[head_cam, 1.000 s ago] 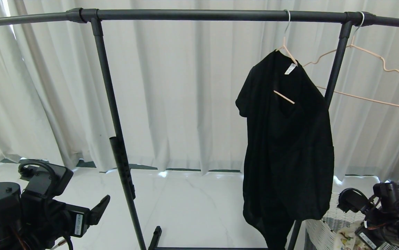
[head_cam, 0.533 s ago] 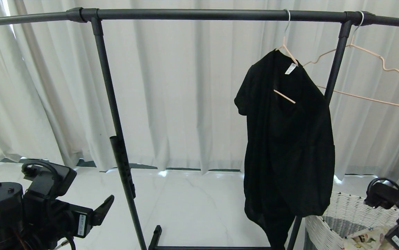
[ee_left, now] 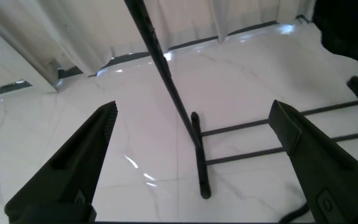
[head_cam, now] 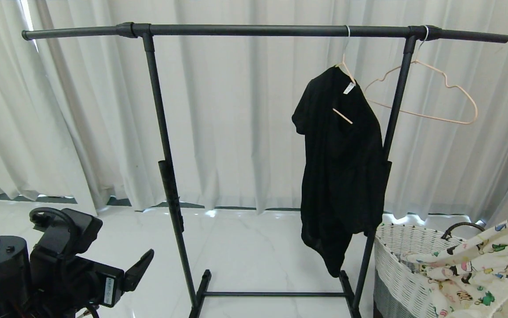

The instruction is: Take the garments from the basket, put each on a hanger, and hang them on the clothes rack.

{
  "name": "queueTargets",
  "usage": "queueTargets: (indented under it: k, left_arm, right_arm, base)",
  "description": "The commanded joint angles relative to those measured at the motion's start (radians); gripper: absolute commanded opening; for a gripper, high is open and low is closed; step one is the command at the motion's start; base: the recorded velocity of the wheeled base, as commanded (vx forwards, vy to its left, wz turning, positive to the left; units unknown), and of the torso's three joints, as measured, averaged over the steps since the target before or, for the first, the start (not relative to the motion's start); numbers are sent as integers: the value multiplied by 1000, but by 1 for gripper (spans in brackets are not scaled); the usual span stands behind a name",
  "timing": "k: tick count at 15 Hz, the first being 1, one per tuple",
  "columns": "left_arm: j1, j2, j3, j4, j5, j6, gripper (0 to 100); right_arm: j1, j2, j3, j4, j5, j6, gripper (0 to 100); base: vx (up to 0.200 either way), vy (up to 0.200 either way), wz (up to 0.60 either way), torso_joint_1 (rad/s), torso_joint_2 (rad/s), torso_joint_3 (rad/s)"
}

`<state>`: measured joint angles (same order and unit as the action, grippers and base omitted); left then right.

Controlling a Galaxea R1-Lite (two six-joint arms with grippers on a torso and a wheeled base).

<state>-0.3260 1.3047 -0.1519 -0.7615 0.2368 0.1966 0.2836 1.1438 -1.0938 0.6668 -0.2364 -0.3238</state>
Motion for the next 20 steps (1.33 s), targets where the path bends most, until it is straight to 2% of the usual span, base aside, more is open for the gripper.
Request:
queueTargets:
  k: [1, 5, 6, 7, 9, 10, 17, 20]
  left_arm:
    - [-39, -7, 0, -1, 1, 1, 100]
    - [-128, -8, 5, -1, -2, 0, 100]
    - [-148, -10, 5, -1, -28, -2, 100]
    - [-159, -19, 5, -1, -113, -16, 100]
    - [-166, -36, 0, -1, -286, -22, 100]
    - [-179, -35, 0, -1, -306, -20, 100]
    - [-249, 24, -110, 1, -315, -40, 100]
    - [-332, 62, -169, -1, -306, -164, 100]
  right_arm:
    - [48, 17, -86, 7, 0, 2, 0]
    - [112, 93, -201, 22, -1, 2, 0]
    - [129, 105, -227, 22, -1, 2, 0]
    - [160, 125, -250, 22, -1, 9, 0]
    - [235, 154, -291, 22, -1, 86, 0]
    - [267, 165, -304, 22, -1, 123, 0]
    - [410, 223, -347, 14, 2, 190, 0]
    - [529, 295, -386, -38, 2, 281, 0]
  base:
    - [0, 0, 0, 0, 0, 0]
    - [0, 0, 0, 0, 0, 0]
    - [0, 0, 0, 0, 0, 0]
    - [0, 0, 0, 0, 0, 0]
    - [0, 0, 0, 0, 0, 0]
    - [0, 0, 0, 0, 0, 0]
    - [0, 0, 0, 0, 0, 0]
    - [0, 0, 0, 0, 0, 0]
